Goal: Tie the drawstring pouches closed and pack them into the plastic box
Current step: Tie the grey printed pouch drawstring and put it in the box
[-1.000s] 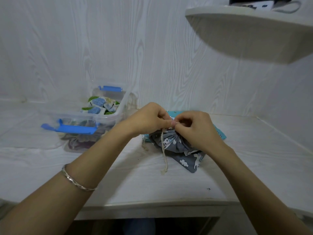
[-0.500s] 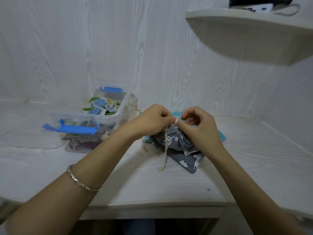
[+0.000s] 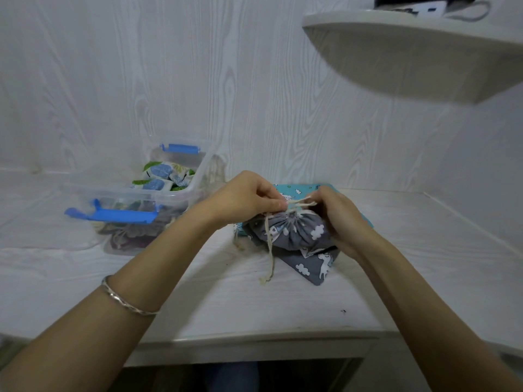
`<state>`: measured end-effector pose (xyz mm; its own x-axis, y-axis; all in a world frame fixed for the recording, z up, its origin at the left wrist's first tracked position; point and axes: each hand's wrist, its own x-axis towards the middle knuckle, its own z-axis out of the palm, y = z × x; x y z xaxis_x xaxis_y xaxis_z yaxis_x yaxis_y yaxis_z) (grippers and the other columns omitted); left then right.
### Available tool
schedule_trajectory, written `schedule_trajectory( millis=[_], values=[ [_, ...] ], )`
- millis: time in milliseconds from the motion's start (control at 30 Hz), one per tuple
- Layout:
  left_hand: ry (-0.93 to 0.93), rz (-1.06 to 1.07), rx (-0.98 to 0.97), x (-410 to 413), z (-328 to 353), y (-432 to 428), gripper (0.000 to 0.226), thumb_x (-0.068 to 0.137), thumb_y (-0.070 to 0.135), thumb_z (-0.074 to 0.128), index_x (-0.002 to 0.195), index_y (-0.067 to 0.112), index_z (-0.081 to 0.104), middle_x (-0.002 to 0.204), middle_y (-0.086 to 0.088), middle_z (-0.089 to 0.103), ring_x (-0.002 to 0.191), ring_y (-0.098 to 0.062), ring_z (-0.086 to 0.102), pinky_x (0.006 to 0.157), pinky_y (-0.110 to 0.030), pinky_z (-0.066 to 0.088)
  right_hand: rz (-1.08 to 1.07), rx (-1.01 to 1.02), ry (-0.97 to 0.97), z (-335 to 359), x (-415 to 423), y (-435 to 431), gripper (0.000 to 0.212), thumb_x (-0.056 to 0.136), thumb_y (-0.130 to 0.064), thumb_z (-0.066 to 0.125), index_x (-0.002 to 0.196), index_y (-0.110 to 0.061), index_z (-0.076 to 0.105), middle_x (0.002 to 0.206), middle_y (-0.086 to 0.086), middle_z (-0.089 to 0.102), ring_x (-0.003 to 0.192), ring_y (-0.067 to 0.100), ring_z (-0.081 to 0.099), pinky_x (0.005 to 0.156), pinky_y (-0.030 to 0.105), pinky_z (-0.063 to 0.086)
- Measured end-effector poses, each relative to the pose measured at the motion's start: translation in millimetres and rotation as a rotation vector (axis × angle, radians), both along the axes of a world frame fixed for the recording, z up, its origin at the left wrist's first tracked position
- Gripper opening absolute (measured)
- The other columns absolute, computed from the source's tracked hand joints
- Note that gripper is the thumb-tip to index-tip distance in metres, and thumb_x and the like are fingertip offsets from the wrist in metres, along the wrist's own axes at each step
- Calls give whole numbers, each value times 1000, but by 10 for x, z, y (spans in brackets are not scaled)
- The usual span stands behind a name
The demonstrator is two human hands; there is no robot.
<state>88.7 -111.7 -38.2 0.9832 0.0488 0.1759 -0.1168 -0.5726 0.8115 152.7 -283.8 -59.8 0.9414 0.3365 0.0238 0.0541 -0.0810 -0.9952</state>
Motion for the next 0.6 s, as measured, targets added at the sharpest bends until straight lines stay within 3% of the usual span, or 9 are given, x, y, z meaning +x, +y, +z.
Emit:
schedule_trajectory(
  millis=[67, 167, 233, 300, 433, 500, 600],
  values=[
    [-20, 16, 89, -5, -4, 52, 8, 85, 22, 71, 77, 25, 73, 73, 2, 71, 55, 0, 56, 56, -14, 44, 49, 124, 166, -16, 83, -40, 15, 86, -11, 45, 85, -3, 58, 87, 19, 61, 83, 27, 55, 78, 37, 42],
    [-21, 41, 247, -55, -12, 110, 8, 88, 24, 68, 83, 20, 73, 80, 4, 71, 60, -1, 57, 59, -18, 46, 181, 152, 188, -54, 160, -141, 24, 78, -15, 49, 97, -1, 56, 103, 22, 58, 97, 29, 50, 93, 40, 37],
    [-50, 42, 375, -101, -30, 108, 9, 90, 24, 65, 87, 18, 71, 84, 9, 69, 68, -1, 58, 58, -16, 43, 294, 56, 114, -74, 180, -185, 14, 73, -19, 49, 75, -11, 60, 85, 12, 56, 85, 26, 46, 85, 37, 36],
    [-90, 32, 491, -148, -64, 68, 8, 92, 23, 62, 87, 20, 68, 88, 10, 66, 76, -3, 57, 60, -15, 43, 364, -38, 71, -62, 172, -204, 20, 74, -24, 51, 55, -20, 55, 67, 1, 47, 70, 17, 38, 67, 28, 32],
    [-182, 59, 537, -169, -133, -11, 6, 89, 20, 60, 84, 20, 64, 90, 4, 69, 73, -5, 57, 59, -9, 40, 329, -396, -14, 16, 109, -105, 41, 93, -45, 54, 61, -20, 57, 55, -8, 49, 49, 7, 40, 47, 18, 32],
    [-188, 54, 529, -163, -155, -42, 6, 89, 19, 60, 88, 17, 65, 91, 3, 69, 76, -9, 60, 64, -16, 44, 308, -622, -89, 56, 51, -28, 44, 90, -54, 56, 60, -21, 59, 53, -7, 55, 45, 7, 44, 48, 19, 32],
    [-167, 32, 517, -182, -182, -93, 6, 88, 17, 59, 90, 17, 65, 88, 3, 67, 79, -12, 60, 73, -29, 50, 355, -717, -61, 86, 4, 41, 41, 82, -50, 69, 60, -18, 55, 56, 2, 52, 43, 11, 40, 45, 20, 30]
  ],
)
